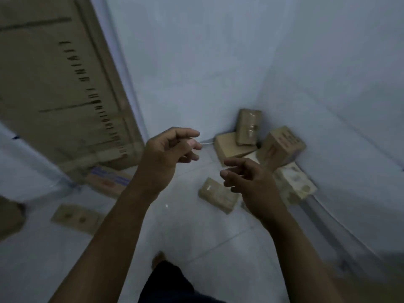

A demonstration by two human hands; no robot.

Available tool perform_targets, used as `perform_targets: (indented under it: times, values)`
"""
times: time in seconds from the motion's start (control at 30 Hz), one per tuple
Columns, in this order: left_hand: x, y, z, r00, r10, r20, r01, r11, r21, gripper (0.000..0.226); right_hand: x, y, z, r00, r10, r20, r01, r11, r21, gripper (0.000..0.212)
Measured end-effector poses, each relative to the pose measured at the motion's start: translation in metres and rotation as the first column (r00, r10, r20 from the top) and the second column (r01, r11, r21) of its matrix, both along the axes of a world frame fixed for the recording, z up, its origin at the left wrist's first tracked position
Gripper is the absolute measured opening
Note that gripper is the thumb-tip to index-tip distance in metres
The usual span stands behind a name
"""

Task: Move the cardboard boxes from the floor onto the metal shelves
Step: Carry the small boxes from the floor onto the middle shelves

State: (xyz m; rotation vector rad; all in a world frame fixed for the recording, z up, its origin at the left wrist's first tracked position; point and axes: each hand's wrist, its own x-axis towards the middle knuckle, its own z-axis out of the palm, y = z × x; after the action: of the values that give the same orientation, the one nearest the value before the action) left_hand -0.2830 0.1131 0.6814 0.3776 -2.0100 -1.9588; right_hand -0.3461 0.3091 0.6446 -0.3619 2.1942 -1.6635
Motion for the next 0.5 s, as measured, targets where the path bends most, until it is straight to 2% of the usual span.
perform_targets:
  times: [0.13, 0.23, 0.5]
  values:
    - [-0.066, 0.036, -0.011, 0.989, -0.14, 0.056, 0.14, 0.99, -0.004, 0.02, -0.038, 0.045, -0.012, 0.995, -0.1, 0.023, 0.099, 0.995, 0.018, 0.018]
    - [-0.118, 0.05, -0.024, 0.979, -0.188, 0.083, 0.188, 0.982, 0.016, 0.021, -0.078, 0.068, -0.024, 0.984, -0.166, 0.064, 0.163, 0.986, 0.044, 0.019]
    - [-0.287, 0.094, -0.066, 0.921, -0.35, 0.171, 0.327, 0.933, 0.152, 0.019, -0.2, 0.137, -0.044, 0.922, -0.353, 0.158, 0.331, 0.932, 0.146, 0.021]
